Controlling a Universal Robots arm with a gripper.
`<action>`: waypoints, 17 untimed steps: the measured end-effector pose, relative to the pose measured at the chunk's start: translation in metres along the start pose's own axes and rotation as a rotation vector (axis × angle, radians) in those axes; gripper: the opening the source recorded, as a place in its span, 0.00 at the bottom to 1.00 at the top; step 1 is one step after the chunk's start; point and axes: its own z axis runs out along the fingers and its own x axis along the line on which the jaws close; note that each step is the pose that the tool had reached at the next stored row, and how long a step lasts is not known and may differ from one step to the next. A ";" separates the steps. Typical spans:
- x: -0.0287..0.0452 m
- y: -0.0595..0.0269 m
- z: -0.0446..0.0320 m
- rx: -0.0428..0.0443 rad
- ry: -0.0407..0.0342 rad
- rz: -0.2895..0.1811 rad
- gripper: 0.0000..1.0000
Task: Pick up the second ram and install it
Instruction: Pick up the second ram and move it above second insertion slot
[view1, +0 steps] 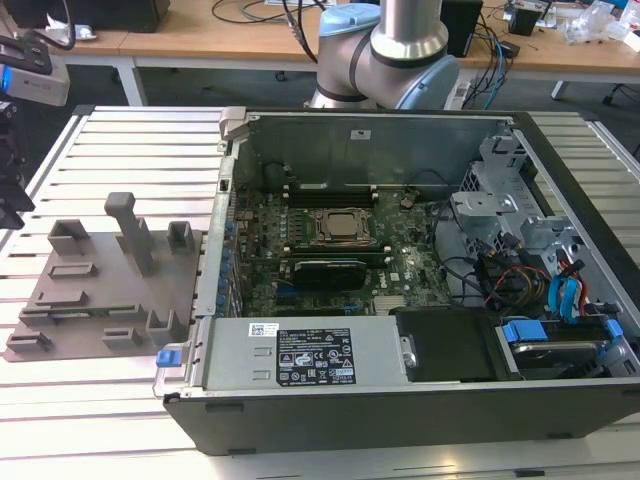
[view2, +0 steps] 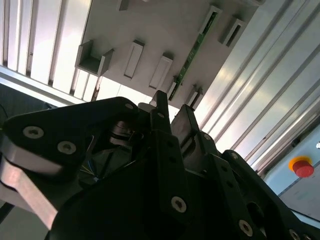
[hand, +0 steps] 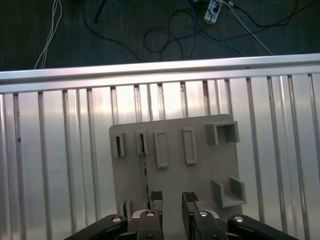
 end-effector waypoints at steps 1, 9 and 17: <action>0.0001 0.0000 0.0008 0.0000 0.0000 0.000 0.30; 0.0004 -0.0003 0.0058 -0.0001 0.0000 0.000 0.30; 0.0007 -0.0006 0.0119 0.0000 0.0000 0.000 0.30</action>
